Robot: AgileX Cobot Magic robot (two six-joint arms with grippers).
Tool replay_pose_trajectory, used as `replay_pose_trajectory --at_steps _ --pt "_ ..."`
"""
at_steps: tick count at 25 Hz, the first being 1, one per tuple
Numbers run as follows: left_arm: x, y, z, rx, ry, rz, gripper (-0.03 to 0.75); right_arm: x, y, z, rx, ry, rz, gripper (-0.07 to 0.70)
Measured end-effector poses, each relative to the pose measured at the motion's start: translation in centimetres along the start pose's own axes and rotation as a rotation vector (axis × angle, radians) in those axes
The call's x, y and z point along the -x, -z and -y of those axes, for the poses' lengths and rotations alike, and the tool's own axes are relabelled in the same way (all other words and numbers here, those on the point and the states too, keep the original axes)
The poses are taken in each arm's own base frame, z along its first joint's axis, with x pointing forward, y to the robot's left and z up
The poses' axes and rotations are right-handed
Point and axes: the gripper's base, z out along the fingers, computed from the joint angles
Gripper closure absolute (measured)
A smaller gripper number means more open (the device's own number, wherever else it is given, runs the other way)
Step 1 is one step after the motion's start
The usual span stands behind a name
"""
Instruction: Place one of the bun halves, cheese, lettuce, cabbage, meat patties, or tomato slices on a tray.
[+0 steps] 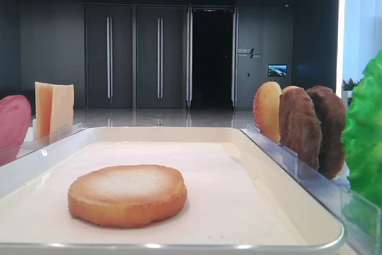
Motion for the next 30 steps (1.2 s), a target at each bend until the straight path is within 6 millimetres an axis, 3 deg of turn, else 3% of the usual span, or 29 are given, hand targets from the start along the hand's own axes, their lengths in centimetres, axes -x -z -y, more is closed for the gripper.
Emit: replay_pose_trajectory --at_steps 7,11,23,30 --pt "-4.6 6.4 -0.5 0.010 0.032 0.252 0.231 0.0 0.0 0.0 0.000 0.000 0.000 0.223" --pt "-8.1 8.1 -0.4 0.005 0.046 0.350 0.231 0.0 0.0 0.0 0.000 0.000 0.000 0.223" --pt "-18.0 5.8 1.1 -0.028 0.067 0.490 0.231 0.0 0.0 0.0 0.000 0.000 0.000 0.223" --pt "-20.8 4.5 2.0 -0.085 0.091 0.581 0.231 0.0 0.0 0.0 0.000 0.000 0.000 0.223"
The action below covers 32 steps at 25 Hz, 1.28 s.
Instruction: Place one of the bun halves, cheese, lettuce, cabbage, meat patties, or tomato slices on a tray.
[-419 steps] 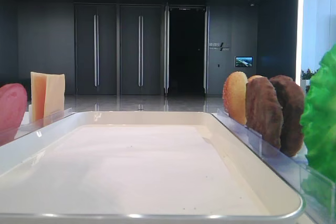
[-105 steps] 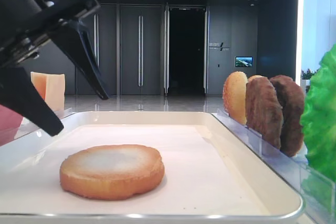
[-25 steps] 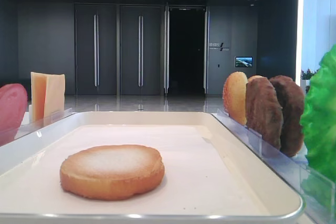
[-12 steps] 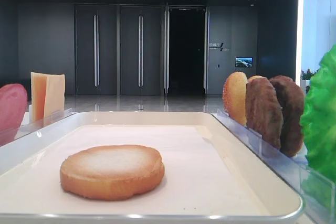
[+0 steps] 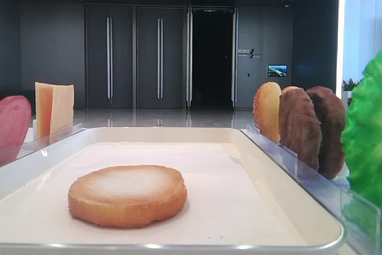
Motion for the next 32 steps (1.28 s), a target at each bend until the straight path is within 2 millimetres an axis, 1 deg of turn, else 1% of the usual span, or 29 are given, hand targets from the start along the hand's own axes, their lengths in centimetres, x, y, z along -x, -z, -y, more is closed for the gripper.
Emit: replay_pose_trajectory --at_steps 5,14,32 --pt "-1.2 -1.4 0.1 -0.009 0.001 -0.043 0.231 0.0 0.0 0.0 0.000 0.000 0.000 0.223" --pt "-2.2 -4.0 0.3 -0.020 -0.026 -0.050 0.231 0.0 0.0 0.0 0.000 0.000 0.000 0.223" --pt "-2.0 -4.1 0.3 -0.019 -0.028 -0.032 0.234 0.0 0.0 0.0 0.000 0.000 0.000 0.223"
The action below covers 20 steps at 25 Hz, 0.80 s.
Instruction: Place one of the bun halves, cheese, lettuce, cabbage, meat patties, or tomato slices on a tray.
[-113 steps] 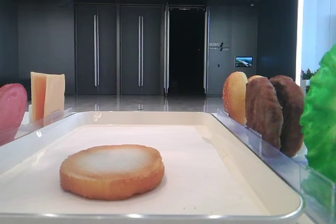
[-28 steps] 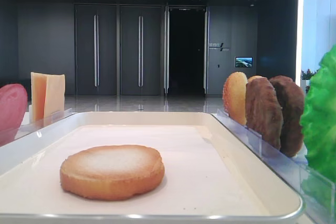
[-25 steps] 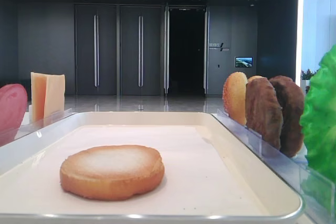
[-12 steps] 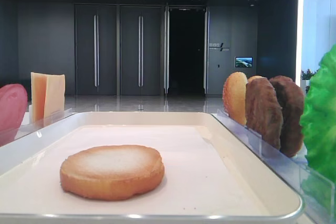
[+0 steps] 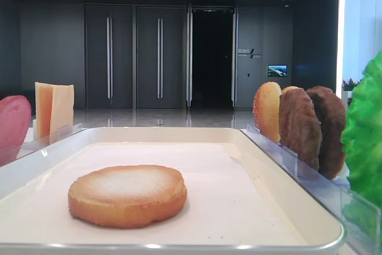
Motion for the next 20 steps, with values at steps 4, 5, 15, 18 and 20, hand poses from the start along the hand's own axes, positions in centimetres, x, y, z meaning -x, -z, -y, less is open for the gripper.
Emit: replay_pose_trajectory --at_steps 4,5,15,18,20 --pt "0.00 0.00 0.00 0.000 0.000 0.000 0.234 0.00 0.00 0.00 0.000 0.000 0.000 0.223" --pt "0.00 0.00 0.00 0.000 0.000 0.000 0.236 0.00 0.00 0.00 0.000 0.000 0.000 0.223" --pt "0.00 0.00 0.00 0.000 0.000 0.000 0.321 0.00 0.00 0.00 0.000 0.000 0.000 0.223" --pt "0.00 0.00 0.00 0.000 0.000 0.000 0.354 0.00 0.00 0.00 0.000 0.000 0.000 0.223" --pt "0.00 0.00 0.00 0.000 0.000 0.000 0.376 0.00 0.00 0.00 0.000 0.000 0.000 0.223"
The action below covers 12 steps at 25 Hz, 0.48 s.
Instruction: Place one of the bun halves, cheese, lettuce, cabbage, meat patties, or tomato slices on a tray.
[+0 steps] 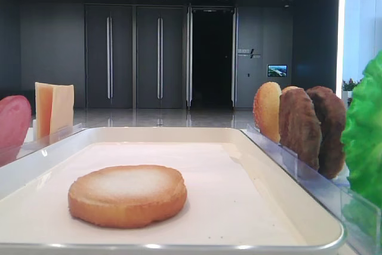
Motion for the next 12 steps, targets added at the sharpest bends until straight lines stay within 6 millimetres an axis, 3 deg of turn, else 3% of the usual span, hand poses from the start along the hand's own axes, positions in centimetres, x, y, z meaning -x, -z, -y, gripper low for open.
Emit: replay_pose_trajectory --at_steps 12 --pt "0.00 0.00 0.00 0.000 0.000 0.000 0.546 0.00 0.00 0.00 0.000 0.000 0.000 0.223"
